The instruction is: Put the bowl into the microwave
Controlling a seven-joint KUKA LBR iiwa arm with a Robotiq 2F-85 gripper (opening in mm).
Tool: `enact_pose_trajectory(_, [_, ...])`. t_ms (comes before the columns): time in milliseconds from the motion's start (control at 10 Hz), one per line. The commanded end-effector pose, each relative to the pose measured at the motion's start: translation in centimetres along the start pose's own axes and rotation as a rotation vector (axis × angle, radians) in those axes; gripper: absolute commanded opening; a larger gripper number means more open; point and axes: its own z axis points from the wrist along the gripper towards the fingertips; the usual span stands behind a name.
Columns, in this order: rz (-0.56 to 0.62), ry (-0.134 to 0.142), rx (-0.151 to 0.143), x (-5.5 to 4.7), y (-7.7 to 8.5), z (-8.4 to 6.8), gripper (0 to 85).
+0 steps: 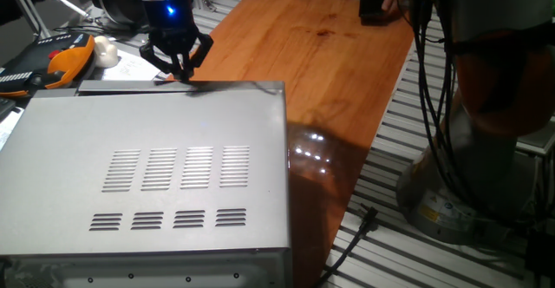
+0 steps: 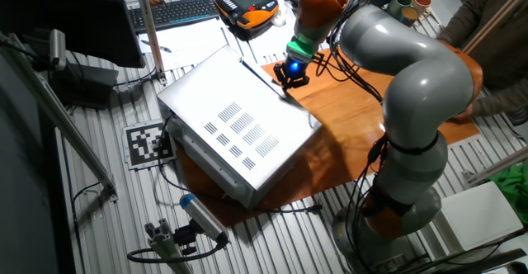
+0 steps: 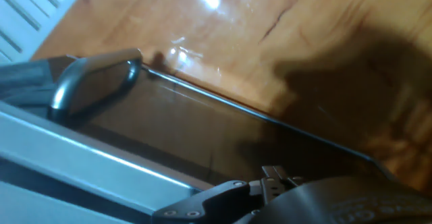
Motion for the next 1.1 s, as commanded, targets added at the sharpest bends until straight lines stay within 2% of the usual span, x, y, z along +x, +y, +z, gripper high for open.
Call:
enact_pose_trajectory(0, [-0.002,0.009,0.004,0.4,-0.1,0.2,0.0])
enact_pose_trajectory(100, [-0.003,0.015,0.001,0.8,-0.3,0.4,0.0])
enact_pose_trajectory(300, [0.0,0.023,-0.001,0.9,-0.4,0.2,0.0])
enact_pose_trajectory(400, [0.0,0.008,-0.007,0.6,-0.3,0.0,0.0])
enact_pose_trajectory(500, [-0.008,-0.04,-0.043,-0.1,0.0,-0.4,0.0])
enact_pose_trajectory(600, [-0.035,-0.076,-0.072,-0.8,0.3,-1.0,0.0])
enact_pose_trajectory(700, [-0.066,-0.121,-0.072,-1.5,0.5,-1.6,0.0])
enact_pose_trajectory(800, [-0.096,-0.153,-0.056,-2.2,0.6,-2.3,0.0])
enact_pose_trajectory(1000, [-0.216,-0.224,0.005,-4.1,0.3,-4.8,0.0])
